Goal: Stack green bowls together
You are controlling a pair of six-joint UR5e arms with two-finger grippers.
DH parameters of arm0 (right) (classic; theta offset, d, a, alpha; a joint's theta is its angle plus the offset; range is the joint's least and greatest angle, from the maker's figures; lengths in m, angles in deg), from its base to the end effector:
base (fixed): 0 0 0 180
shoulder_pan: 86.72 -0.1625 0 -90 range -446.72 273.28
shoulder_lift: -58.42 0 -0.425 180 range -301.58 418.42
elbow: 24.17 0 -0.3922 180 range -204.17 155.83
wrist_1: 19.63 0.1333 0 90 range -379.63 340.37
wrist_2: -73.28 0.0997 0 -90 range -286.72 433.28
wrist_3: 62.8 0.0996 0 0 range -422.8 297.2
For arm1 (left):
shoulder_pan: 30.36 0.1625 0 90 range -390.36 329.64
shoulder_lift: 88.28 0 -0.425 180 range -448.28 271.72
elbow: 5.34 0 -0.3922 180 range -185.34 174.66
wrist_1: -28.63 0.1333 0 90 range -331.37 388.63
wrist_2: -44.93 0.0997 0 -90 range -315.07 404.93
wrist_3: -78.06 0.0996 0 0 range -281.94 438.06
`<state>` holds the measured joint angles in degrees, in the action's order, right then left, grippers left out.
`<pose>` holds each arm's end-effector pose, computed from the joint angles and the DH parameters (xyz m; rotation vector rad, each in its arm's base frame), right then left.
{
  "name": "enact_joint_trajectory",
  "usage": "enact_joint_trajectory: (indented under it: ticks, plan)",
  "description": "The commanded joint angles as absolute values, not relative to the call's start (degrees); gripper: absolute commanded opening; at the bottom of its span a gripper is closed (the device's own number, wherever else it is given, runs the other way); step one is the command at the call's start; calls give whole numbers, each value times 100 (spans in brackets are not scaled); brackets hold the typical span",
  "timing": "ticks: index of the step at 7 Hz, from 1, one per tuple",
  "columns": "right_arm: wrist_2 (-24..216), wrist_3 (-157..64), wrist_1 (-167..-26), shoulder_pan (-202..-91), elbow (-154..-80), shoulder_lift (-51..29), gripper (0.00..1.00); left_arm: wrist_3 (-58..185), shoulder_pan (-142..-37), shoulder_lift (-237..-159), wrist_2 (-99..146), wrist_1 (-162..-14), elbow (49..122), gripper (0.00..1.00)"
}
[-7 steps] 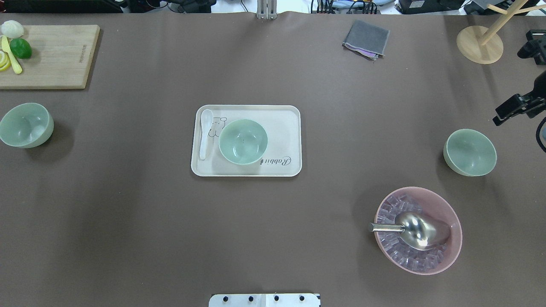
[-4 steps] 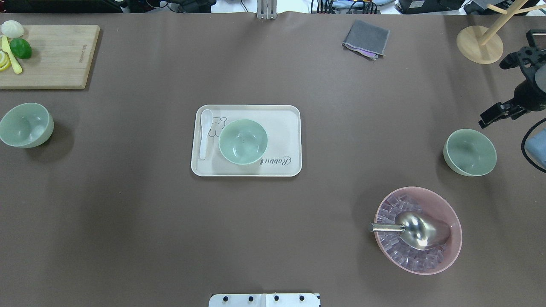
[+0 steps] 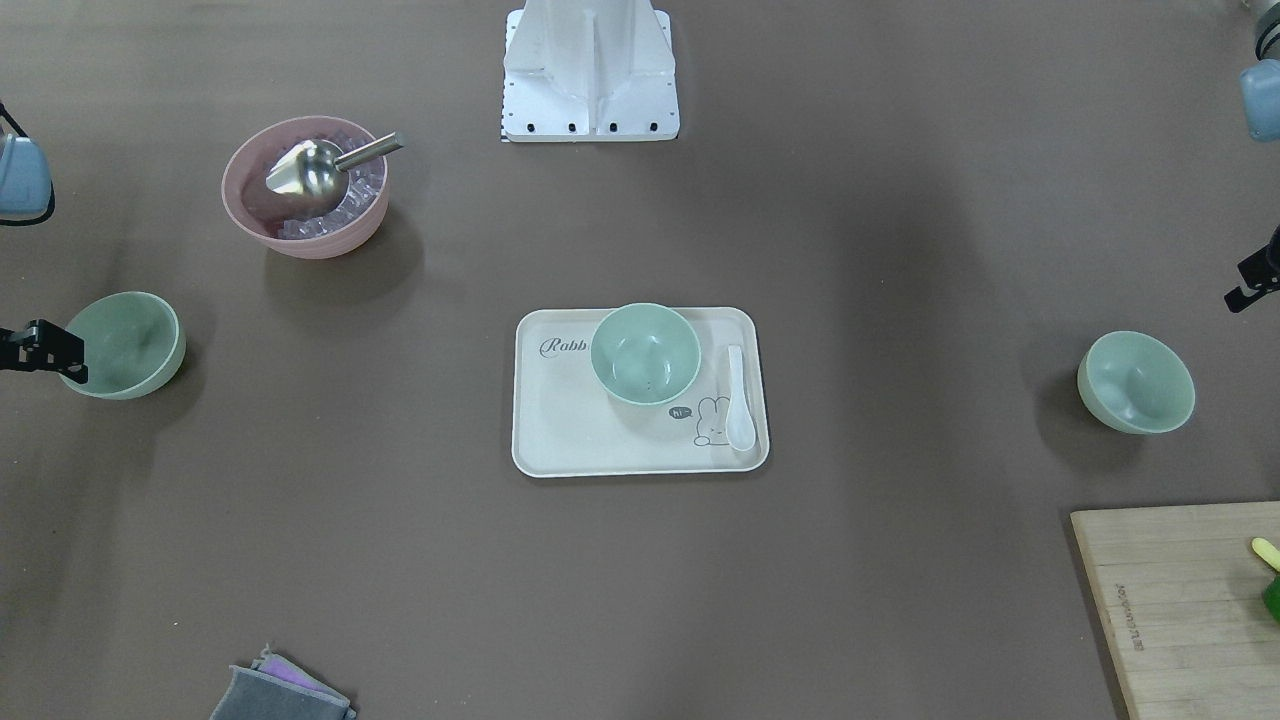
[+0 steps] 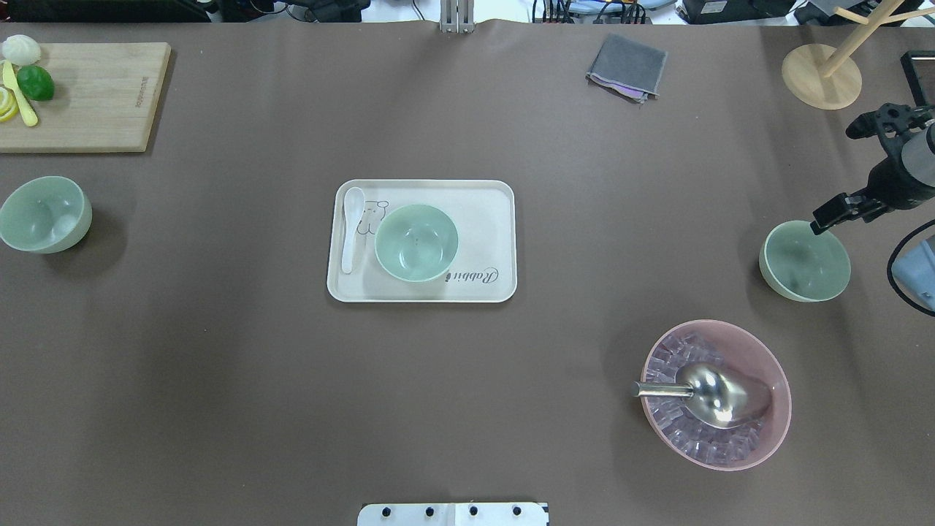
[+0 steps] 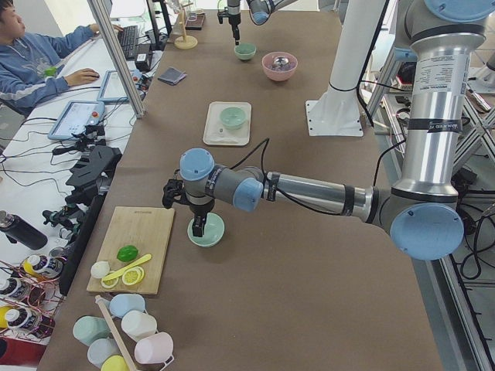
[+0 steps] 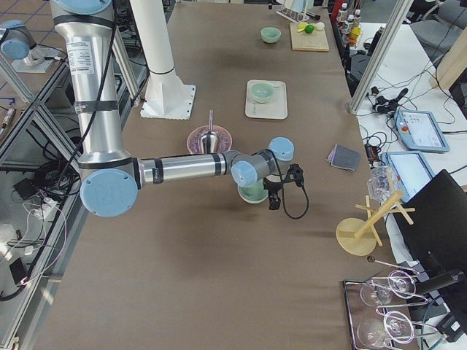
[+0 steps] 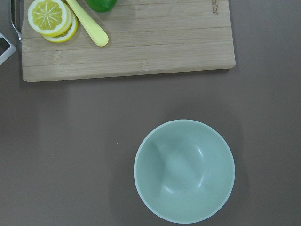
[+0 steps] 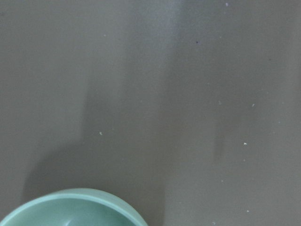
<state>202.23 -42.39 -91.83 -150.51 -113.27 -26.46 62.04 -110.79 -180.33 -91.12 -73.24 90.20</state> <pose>-0.1797 -0.5251 0.5914 0.0737 -0.7638 -0.2268 0.0259 -0.5240 0.5674 0.1368 0.8465 0.0309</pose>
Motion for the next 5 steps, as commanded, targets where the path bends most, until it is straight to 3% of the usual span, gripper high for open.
enact_joint_trajectory:
  ticks: [1,5]
  plan:
    - [20230,-4258,-9170,-14878,-11347,-2692,86,6207,-11078,-18030,-9112,-7323,9020,98]
    - [20335,-4276,-9179,-14886,-11364,-2771,7,6198,-11078,-18039,-9121,-7315,9063,98]
